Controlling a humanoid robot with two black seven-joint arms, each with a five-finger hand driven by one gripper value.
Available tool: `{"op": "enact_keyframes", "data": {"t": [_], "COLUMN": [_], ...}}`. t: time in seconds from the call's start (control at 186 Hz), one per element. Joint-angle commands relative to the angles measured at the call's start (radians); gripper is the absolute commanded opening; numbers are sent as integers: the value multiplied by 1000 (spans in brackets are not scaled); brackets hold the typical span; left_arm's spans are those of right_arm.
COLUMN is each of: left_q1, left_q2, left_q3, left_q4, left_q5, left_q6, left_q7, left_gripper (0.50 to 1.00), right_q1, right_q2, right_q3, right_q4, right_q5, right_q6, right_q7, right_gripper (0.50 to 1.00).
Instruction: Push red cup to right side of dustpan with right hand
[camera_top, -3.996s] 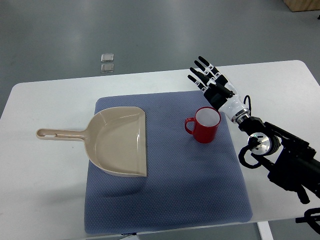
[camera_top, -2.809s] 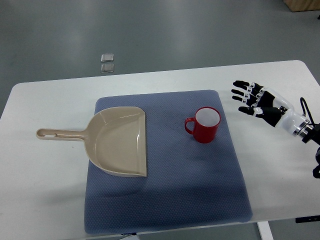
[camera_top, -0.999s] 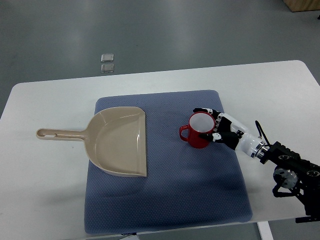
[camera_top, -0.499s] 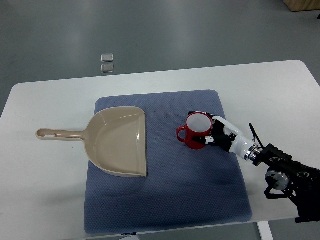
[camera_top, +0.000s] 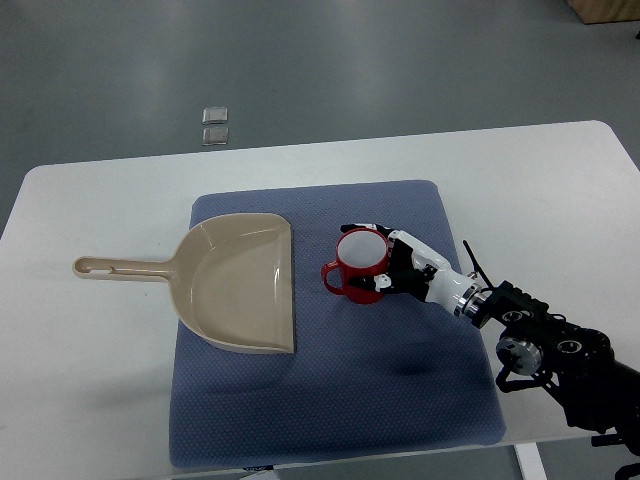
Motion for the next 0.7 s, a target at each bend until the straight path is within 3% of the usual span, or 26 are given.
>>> {"op": "enact_keyframes", "data": {"t": [0.0,0.693], "left_q1": [0,0], "left_q2": [0,0], "left_q3": [-1,0], "left_q4": [0,0], "left_q5": [0,0], "left_q6": [0,0], "left_q7": [0,0], "left_gripper": [1000,1000], "right_q1": [19,38], "right_q2": [23,89], "right_q3": [-10,-76], "right_q4": [0,14], "right_q5": [0,-5], "right_q6": [-7,-41], "right_q7": [0,0], "right_gripper": [926,926]}}
